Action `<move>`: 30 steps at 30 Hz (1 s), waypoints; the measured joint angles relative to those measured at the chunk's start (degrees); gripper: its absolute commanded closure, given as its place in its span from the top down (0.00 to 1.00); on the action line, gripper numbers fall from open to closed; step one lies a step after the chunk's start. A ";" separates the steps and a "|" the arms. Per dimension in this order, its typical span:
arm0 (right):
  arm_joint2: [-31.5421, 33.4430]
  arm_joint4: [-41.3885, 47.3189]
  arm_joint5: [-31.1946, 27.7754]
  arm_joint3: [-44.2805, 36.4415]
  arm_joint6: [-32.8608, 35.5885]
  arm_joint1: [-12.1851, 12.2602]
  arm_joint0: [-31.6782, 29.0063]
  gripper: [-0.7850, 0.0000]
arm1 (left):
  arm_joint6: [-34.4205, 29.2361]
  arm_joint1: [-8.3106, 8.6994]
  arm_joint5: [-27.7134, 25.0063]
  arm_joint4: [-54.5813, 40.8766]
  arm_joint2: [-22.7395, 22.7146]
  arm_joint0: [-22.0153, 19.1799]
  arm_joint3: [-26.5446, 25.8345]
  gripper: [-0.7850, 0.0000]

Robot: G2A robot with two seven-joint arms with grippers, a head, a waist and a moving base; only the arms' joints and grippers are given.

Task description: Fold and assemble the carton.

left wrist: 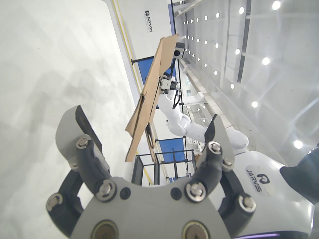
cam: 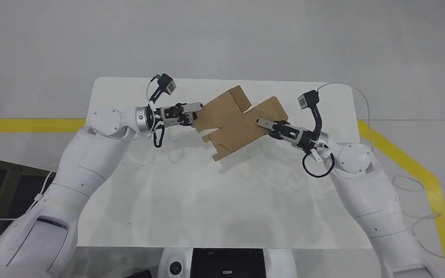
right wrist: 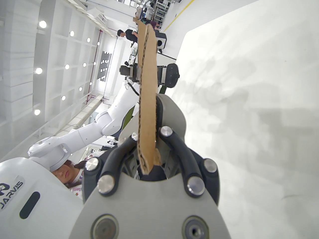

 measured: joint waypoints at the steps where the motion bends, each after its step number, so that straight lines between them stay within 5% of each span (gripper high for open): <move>1: -0.14 -0.40 0.22 0.09 -0.65 -0.06 0.03 0.00 | 0.13 -0.08 0.38 -0.41 -0.21 -0.11 0.04 1.00; 22: 0.11 -6.07 0.37 0.58 -7.75 -0.59 -0.73 0.00 | -7.30 -1.36 6.88 -6.01 -3.43 -1.63 0.99 1.00; 30: -1.08 -5.99 -0.06 0.01 -6.58 -0.98 -0.29 0.00 | -3.59 -2.32 6.50 -4.45 -3.27 -2.01 2.09 1.00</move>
